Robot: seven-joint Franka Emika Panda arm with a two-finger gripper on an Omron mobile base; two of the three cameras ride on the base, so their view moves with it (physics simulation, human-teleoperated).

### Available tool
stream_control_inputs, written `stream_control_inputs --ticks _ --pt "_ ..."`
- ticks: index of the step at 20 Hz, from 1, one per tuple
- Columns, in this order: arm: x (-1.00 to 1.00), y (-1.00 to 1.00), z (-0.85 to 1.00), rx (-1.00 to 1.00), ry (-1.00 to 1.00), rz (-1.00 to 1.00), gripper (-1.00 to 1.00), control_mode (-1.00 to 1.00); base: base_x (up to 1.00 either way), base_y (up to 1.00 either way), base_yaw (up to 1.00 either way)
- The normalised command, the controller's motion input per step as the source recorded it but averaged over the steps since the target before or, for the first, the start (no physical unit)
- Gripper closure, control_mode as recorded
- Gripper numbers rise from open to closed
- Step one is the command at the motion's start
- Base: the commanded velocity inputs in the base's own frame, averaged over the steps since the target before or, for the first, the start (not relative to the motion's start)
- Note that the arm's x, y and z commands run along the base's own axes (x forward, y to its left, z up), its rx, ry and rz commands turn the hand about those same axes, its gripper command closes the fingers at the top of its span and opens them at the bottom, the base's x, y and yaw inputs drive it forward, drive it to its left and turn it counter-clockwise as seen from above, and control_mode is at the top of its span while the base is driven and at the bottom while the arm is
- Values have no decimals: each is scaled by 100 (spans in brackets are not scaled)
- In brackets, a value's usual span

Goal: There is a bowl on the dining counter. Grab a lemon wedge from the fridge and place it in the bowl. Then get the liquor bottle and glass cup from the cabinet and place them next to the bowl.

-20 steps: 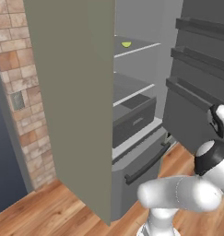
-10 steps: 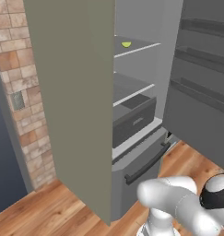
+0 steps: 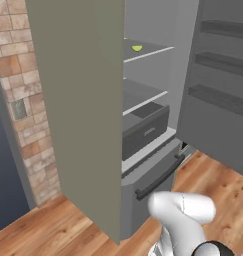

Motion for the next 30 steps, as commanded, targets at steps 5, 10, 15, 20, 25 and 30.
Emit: stream_control_inputs --ticks 5,10,15,20,25,30 --pt "-67 97 1 5 6 -14 -100 -100 0 0 0" --pt "-59 98 -6 8 -1 -20 -100 -100 0 0 0" --pt "-13 97 -22 20 0 -21 -100 -100 0 0 0" --pt "-9 74 -3 41 0 -6 -100 -100 0 0 0" --pt "-7 76 -20 34 -3 1 -100 -100 0 0 0" --pt "0 78 -34 25 -11 7 -100 -100 0 0 0"
